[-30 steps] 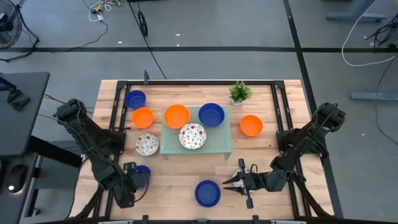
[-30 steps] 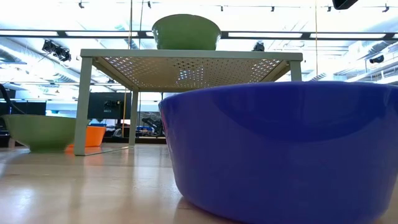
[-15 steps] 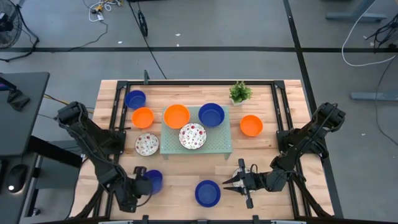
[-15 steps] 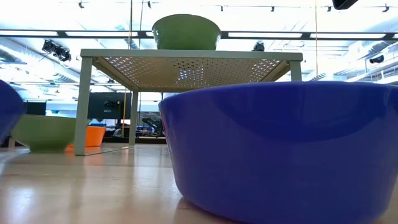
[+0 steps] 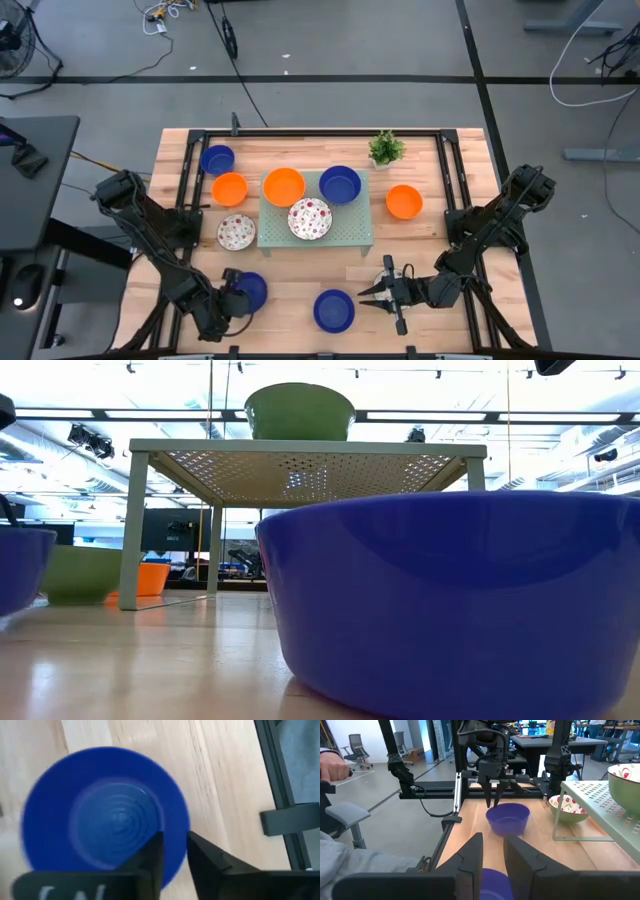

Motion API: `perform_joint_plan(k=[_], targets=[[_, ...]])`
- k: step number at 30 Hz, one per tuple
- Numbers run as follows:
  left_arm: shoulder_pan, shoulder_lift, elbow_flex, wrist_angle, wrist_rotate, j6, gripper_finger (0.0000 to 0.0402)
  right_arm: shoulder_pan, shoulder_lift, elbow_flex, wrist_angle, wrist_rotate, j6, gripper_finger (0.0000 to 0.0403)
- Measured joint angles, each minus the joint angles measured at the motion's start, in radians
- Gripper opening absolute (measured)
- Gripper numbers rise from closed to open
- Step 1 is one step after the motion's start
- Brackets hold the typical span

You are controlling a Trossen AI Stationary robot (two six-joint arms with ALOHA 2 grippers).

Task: Pick & Place Mini bowls
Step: Stack the blue bowl on top of the blue bowl on the shelf

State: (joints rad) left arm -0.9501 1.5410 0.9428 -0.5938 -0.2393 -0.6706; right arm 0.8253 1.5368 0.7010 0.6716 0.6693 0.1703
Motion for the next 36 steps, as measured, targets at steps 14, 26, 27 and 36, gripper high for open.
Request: perform_joint_plan(k=[14,26,27,36], targets=[[-0.041,0.021,0.0,0.034,-0.037,0.172,0.0151,0.0,0.0,0.0,0.0,0.0,-0.002,0.0081],[-0.028,0.077,0.0,0.026,-0.078,0.169,0.0084,0.0,0.0,0.0,-0.001,0.0,0.001,0.0081],[-0.028,0.077,0.0,0.027,-0.078,0.167,0.0071,0.0,0.0,0.0,-0.001,0.0,0.001,0.0081],[-0.021,0.076,0.048,0.027,-0.044,0.212,0.0008,-0.011,0.0,0.0,0.007,-0.001,0.008,0.0081]])
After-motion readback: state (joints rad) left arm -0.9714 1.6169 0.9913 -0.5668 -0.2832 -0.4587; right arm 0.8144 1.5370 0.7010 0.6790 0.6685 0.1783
